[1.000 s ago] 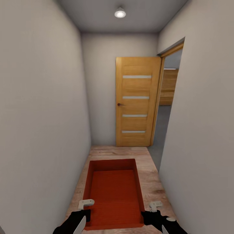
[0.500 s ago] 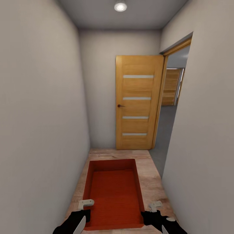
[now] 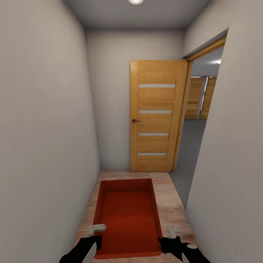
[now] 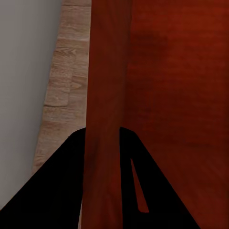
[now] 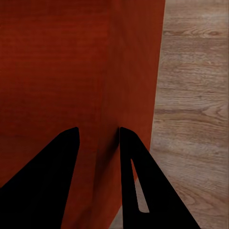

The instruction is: Move the two storage containers from the living room to the garage. In the garage, place one container on the floor and stack the other container on top of it (either order is fine).

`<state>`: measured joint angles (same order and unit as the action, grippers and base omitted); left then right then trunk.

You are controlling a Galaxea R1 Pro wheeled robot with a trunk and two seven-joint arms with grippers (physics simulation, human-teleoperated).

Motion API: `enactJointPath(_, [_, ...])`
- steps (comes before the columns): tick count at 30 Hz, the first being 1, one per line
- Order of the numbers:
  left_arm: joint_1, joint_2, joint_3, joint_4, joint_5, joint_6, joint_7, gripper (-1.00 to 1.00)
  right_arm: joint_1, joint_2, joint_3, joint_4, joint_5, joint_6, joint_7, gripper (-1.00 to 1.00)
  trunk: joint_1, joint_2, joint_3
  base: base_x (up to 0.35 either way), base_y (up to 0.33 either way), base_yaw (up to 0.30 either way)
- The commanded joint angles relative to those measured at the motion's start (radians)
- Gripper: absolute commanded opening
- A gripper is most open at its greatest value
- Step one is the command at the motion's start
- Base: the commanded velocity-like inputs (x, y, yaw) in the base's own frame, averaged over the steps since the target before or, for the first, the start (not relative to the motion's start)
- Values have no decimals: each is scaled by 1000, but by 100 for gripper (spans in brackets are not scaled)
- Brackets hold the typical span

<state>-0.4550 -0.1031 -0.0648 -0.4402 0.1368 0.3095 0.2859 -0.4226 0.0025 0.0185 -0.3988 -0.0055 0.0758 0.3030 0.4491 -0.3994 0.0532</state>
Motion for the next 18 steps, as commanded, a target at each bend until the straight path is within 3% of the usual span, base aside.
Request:
enactJointPath(1, [-1,2,33,-5,-17,-86,9,-100,1,-1,3,0,-7,7,13,-100,1,-1,0,329,0,0])
enactJointPath(18, [-1,2,33,-5,-17,-84,10,-100,1,-1,4,-1,-5,7,13,-100,1,-1,0,329,0,0])
